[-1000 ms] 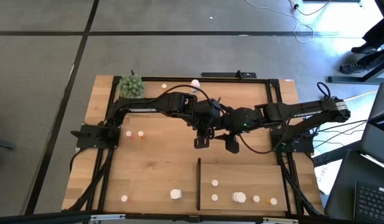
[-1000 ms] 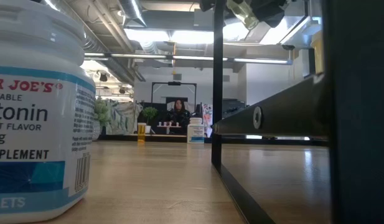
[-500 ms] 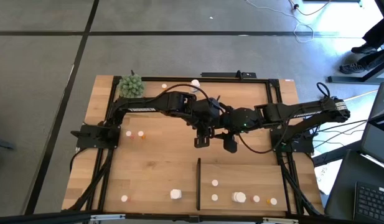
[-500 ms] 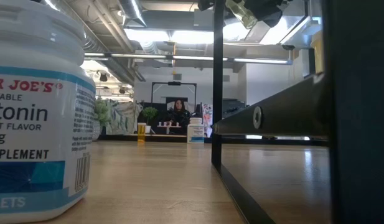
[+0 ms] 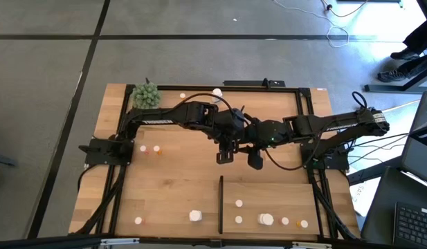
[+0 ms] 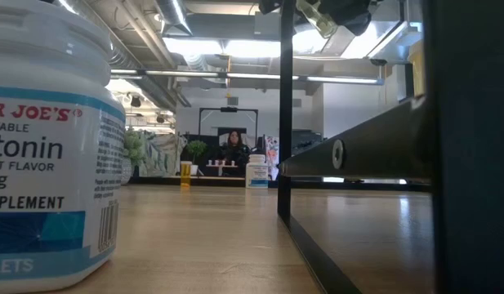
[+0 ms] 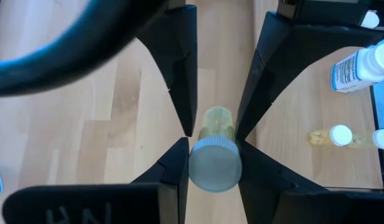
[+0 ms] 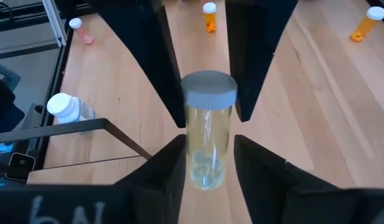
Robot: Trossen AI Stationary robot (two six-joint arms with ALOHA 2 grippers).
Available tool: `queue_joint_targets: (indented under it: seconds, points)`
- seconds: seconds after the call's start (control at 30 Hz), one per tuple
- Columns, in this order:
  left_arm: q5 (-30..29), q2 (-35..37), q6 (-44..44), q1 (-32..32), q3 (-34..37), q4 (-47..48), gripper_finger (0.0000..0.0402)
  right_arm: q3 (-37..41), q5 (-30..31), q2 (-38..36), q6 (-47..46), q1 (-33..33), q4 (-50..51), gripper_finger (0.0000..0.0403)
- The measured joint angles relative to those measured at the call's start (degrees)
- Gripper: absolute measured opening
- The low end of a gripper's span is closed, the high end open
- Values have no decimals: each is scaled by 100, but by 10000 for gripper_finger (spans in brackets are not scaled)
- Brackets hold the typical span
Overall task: Pick and place medicine bottles onto shelf by color
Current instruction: Put the yellow pill bottle on the shelf aligned with the other yellow pill bottles
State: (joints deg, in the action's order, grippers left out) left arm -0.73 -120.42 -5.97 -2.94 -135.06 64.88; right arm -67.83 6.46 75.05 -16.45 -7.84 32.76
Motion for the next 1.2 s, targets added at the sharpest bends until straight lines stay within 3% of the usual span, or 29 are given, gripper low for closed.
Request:
queue_joint_targets:
  seconds: [0.5,0.93,1.2]
  points:
    - [50,0,-9,-6,7,-50,91,-2,-197,-4,26,2,-3,119]
    - [63,0,-29,-6,9,-72,91,-2,-184,-4,46,4,-5,176]
    - [54,0,-17,-6,9,-77,91,-4,-155,-2,46,4,-63,148]
